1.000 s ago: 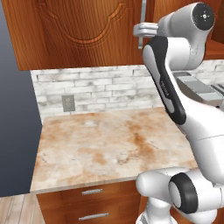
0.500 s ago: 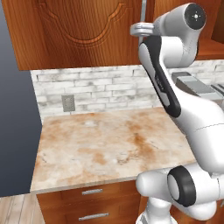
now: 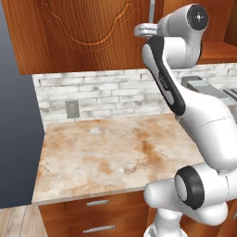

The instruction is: Open the cabinet and move the ladle to the pot. Then close the cabinet.

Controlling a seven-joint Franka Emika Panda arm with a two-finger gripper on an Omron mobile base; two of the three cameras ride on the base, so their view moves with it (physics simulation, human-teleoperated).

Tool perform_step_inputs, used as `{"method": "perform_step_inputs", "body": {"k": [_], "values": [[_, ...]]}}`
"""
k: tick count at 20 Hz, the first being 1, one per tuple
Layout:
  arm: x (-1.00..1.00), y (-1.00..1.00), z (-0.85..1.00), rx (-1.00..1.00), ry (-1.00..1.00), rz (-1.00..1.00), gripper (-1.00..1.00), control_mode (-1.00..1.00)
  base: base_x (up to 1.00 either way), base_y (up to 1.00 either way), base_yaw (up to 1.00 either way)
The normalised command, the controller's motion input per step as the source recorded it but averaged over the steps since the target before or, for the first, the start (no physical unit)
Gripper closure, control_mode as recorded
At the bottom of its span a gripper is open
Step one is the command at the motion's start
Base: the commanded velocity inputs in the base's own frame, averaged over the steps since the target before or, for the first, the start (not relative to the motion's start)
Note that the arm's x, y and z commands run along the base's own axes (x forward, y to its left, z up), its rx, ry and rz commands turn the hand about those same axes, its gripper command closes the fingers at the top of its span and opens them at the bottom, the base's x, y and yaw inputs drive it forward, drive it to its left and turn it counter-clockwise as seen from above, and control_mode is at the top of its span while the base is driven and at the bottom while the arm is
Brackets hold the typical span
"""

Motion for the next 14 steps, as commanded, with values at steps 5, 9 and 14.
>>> {"method": "perform_step_inputs", "body": {"k": [5, 9, 14], "values": [[0.36, 0.02, 0.00, -0.01, 0.00, 0.00, -1.00, -1.00, 0.00, 0.00, 0.00], [0.36, 0.06, -0.01, -0.01, 0.00, 0.00, -1.00, -1.00, 0.00, 0.00, 0.00], [0.35, 0.02, 0.00, -0.01, 0.00, 0.00, -1.00, -1.00, 0.00, 0.00, 0.00]]}}
